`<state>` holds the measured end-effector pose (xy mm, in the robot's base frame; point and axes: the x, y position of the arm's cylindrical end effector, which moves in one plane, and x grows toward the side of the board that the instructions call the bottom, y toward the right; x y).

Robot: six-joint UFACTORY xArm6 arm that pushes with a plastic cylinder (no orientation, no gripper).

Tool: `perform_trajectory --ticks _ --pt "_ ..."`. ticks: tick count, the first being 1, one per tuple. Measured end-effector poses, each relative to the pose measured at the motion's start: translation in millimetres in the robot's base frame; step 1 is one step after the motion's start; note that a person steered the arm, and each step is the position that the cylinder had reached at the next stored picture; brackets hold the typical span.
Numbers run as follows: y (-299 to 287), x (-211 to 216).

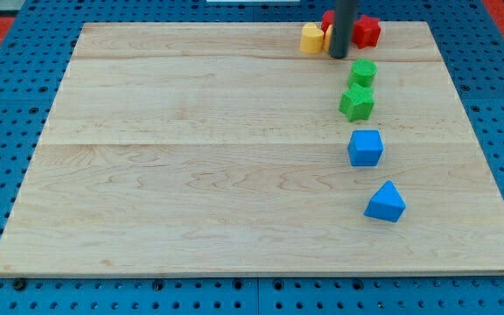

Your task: Push the green circle towards the center

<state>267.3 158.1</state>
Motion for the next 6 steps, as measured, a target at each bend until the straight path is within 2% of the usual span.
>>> perform_trajectory --ticks 1,2,4,6 --pt "58.6 2.4" --pt "61.1 35.7" --pt "-72.3 50.3" --pt "-66.3 63.0"
